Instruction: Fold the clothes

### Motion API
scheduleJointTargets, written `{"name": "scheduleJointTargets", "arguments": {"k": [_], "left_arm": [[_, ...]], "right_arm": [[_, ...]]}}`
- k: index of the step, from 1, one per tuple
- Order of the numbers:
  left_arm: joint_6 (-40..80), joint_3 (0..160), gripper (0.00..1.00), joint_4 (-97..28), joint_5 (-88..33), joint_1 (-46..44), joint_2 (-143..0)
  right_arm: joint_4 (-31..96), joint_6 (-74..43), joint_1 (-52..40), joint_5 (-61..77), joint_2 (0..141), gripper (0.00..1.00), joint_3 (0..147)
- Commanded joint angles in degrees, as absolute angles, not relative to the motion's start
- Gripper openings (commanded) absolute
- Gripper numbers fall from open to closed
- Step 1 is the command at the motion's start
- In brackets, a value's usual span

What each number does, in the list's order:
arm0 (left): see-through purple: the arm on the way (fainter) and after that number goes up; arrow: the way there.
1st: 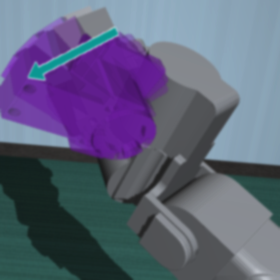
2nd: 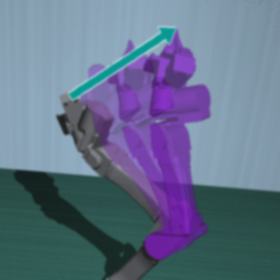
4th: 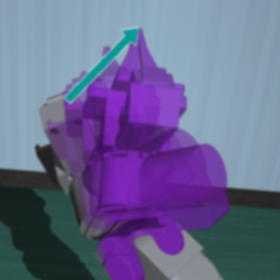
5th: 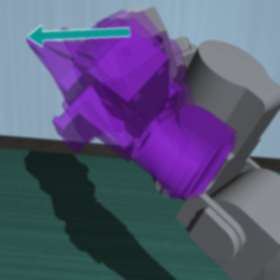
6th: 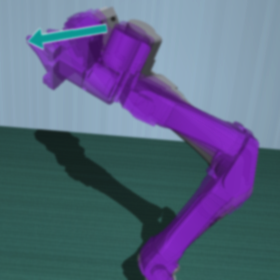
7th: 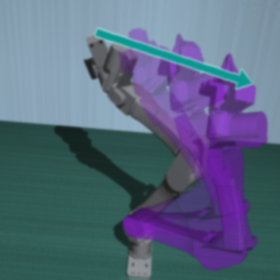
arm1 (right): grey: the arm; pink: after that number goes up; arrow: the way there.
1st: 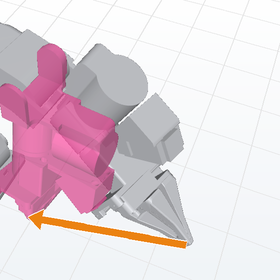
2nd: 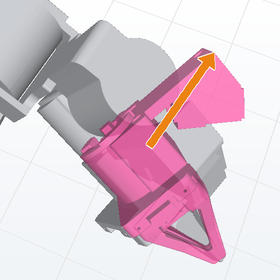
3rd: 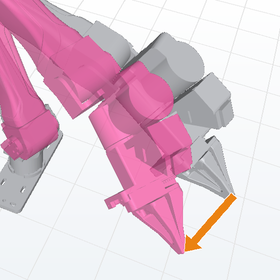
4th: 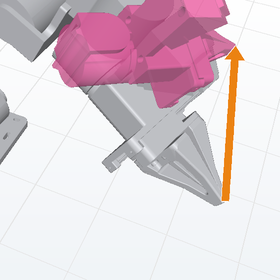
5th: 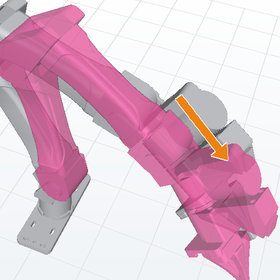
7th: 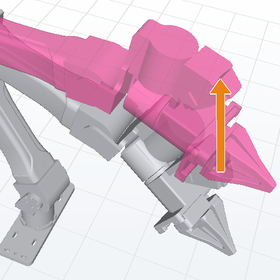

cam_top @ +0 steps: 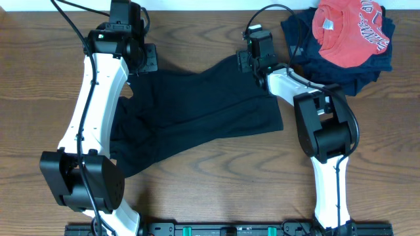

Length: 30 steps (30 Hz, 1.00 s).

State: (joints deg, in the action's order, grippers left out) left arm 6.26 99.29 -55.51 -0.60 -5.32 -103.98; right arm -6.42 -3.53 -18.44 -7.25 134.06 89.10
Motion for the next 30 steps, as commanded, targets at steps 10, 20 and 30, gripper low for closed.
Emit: {"name": "scheduleJointTargets", "arguments": {"k": [10, 20, 30], "left_arm": [[7.2, 98.8, 0.06, -56.2, 0.7, -5.4, -104.5], [7.2, 98.8, 0.06, -55.2, 0.8, -5.4, -104.5], [4.3, 98.8, 0.06, -50.7, 5.2, -5.4, -104.5]], "right_arm": [[-9.5, -10.3, -18.8, -9.6, 138.8, 0.65, 90.0], [-8.4, -10.7, -18.8, -9.6, 138.8, 0.13, 90.6], [14.7, -6.0, -16.1, -8.1, 137.4, 0.01, 108.3]]}}
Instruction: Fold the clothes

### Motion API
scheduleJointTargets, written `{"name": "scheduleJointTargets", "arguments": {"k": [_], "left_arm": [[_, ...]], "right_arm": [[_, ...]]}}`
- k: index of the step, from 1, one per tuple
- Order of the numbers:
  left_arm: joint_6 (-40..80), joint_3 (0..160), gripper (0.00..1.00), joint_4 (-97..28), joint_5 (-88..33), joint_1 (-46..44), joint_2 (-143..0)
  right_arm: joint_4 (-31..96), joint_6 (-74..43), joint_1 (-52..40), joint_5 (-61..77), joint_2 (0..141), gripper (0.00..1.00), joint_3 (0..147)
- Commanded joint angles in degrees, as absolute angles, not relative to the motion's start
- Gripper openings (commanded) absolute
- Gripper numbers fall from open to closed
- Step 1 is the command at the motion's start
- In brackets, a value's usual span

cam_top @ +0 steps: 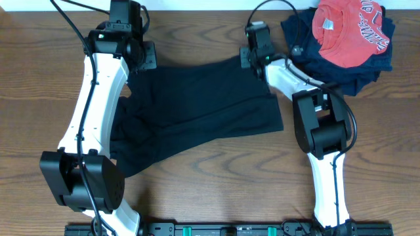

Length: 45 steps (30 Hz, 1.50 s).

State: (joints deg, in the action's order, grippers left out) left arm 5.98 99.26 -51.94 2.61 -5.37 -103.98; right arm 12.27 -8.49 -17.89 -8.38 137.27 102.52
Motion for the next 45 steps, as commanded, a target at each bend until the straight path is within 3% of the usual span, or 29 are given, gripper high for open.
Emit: {"name": "scheduleJointTargets", "arguments": {"k": [1, 10, 20, 33, 45], "left_arm": [[3.8, 98.8, 0.06, -49.7, 5.2, -5.4, -104.5], [0.8, 98.8, 0.06, -43.3, 5.2, -4.7, -104.5], [0.4, 98.8, 0.06, -47.4, 5.2, -2.2, -104.4], [0.5, 97.7, 0.06, -71.4, -7.3, -3.9, -104.4], [1.6, 84.1, 0.06, -73.4, -6.6, -4.8, -104.4]], "right_arm": [[18.1, -5.1, -15.6, -7.2, 137.1, 0.01, 111.2], [45.2, 0.6, -10.8, -0.1, 137.0, 0.01, 133.5], [69.4, 6.0, -8.4, 1.1, 137.0, 0.01, 142.6], [76.7, 7.8, -7.7, 1.1, 137.0, 0.01, 142.6], [81.4, 7.3, -7.4, 1.3, 137.0, 0.01, 142.4]]}}
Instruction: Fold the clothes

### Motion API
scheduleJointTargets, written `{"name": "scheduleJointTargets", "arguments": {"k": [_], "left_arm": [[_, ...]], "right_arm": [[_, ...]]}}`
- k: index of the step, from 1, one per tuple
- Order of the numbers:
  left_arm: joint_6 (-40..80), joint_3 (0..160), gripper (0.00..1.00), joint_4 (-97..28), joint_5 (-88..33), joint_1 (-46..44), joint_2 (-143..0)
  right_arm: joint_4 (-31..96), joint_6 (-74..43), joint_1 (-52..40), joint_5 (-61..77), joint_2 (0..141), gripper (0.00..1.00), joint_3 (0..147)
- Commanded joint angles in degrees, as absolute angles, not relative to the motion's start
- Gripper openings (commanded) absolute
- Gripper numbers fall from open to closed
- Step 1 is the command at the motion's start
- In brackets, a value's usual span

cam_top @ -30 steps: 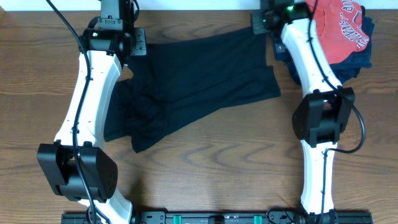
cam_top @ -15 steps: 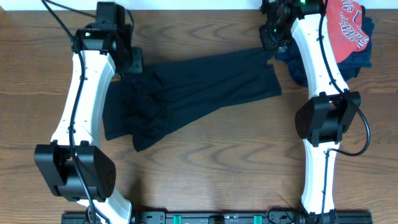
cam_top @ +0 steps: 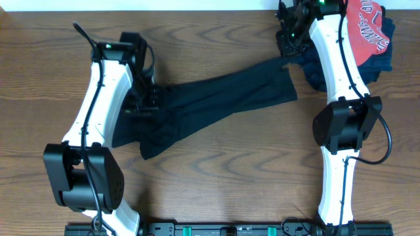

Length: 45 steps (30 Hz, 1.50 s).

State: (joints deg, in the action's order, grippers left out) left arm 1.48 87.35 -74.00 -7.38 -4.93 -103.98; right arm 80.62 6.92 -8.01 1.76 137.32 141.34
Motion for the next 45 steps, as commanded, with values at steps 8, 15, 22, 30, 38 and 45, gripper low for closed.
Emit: {"name": "scheduleJointTargets", "arguments": {"k": [8, 15, 22, 30, 38, 45], "left_arm": [[2.4, 78.6, 0.06, -65.0, -4.4, -4.6, -104.4], [2.4, 78.6, 0.09, -61.9, -2.2, -4.5, -104.4], [2.4, 78.6, 0.12, -60.9, -1.7, -4.5, -104.4], [2.7, 78.9, 0.23, -60.3, -1.1, -4.3, -104.4], [8.5, 82.8, 0.55, -63.8, 2.5, -3.5, -102.6], [9.3, 82.8, 0.98, -60.2, 2.5, -1.7, -98.3]], "right_arm": [[86.3, 6.2, -7.4, 1.6, 137.0, 0.01, 140.3], [84.4, 5.1, -7.4, 2.2, 137.0, 0.01, 131.5], [81.0, 4.1, -6.2, 2.2, 137.0, 0.01, 121.9], [82.1, 3.9, -4.4, 2.2, 136.6, 0.35, 121.0], [82.8, 6.4, -4.1, 4.2, 135.9, 0.77, 125.3], [76.6, 9.3, -4.5, 8.0, 136.0, 0.75, 121.6]]}}
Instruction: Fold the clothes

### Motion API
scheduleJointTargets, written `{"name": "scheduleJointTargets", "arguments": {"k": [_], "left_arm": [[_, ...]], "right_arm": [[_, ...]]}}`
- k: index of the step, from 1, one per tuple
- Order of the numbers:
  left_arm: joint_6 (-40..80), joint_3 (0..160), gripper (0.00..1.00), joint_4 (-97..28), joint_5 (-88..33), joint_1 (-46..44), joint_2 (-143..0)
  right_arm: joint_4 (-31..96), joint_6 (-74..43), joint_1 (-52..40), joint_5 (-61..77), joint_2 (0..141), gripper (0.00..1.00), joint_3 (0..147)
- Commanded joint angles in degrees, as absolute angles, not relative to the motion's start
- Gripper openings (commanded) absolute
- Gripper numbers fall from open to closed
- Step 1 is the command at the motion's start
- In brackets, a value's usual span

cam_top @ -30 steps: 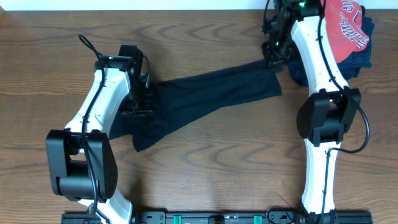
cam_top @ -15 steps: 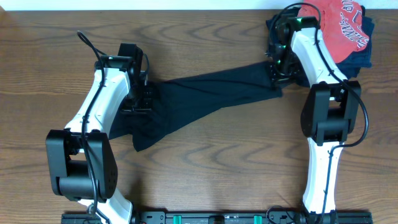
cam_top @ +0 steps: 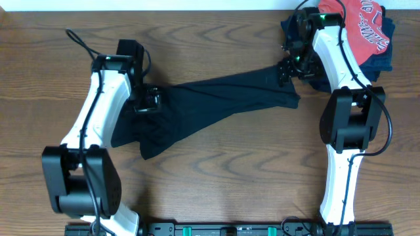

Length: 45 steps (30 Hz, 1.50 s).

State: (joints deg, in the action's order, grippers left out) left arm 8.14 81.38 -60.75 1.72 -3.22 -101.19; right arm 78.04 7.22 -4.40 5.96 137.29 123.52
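A dark navy garment [cam_top: 210, 105] is stretched in a band across the middle of the table, with bunched folds hanging toward the lower left. My left gripper [cam_top: 152, 100] is shut on its left end. My right gripper [cam_top: 286, 69] is shut on its upper right corner, beside the clothes pile. Both ends are held up a little, so the cloth is taut between them.
A pile of clothes sits at the back right corner: a red printed T-shirt [cam_top: 364, 29] on top of dark navy garments [cam_top: 380, 59]. The wooden table [cam_top: 216, 183] lies under everything. Both arm bases stand at the front edge.
My left gripper has shifted slightly right and toward the front with its end of the garment. My right gripper has moved toward the front, away from the back edge. The cloth stays stretched.
At first the garment lay spread wide, with both grippers at its back corners. A second later its back edge was pulled straighter. Then the grippers were farther apart and the cloth was drawn into a narrow diagonal band. Now it stays taut, shifted slightly toward the front.
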Motion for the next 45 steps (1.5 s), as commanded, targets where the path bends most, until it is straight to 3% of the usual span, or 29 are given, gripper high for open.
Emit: {"name": "scheduleJointTargets", "arguments": {"k": [1, 5, 8, 19, 21, 25, 26, 45], "left_arm": [[9.3, 82.8, 0.98, -59.8, 2.5, -1.1, -98.0], [9.3, 82.8, 0.98, -58.7, 2.4, 1.9, -97.4], [9.3, 82.8, 0.98, -58.3, 2.4, 4.1, -97.3], [8.7, 82.8, 0.98, -57.3, 4.8, 7.0, -97.3], [8.7, 82.8, 0.98, -57.3, 5.1, 7.0, -97.4], [8.7, 82.8, 0.98, -57.0, 5.3, 7.0, -97.4], [8.7, 82.8, 0.98, -56.8, 5.3, 7.0, -97.4], [8.7, 82.8, 0.98, -55.2, 5.2, 8.9, -97.4]], "right_arm": [[75.6, 9.5, -4.5, 8.0, 136.0, 0.75, 120.8], [71.9, 9.5, -4.5, 7.9, 136.0, 0.72, 117.9], [69.0, 9.5, -4.5, 8.0, 136.0, 0.61, 115.1], [61.5, 5.1, -4.6, 8.8, 136.0, 0.58, 104.5], [59.5, 5.1, -4.6, 10.9, 136.0, 0.45, 102.0], [57.9, 4.0, -4.4, 11.5, 136.0, 0.04, 99.7], [57.9, 3.9, -4.3, 11.4, 136.0, 0.01, 99.8], [66.2, 6.3, 1.4, 12.4, 121.0, 0.01, 105.8]]}}
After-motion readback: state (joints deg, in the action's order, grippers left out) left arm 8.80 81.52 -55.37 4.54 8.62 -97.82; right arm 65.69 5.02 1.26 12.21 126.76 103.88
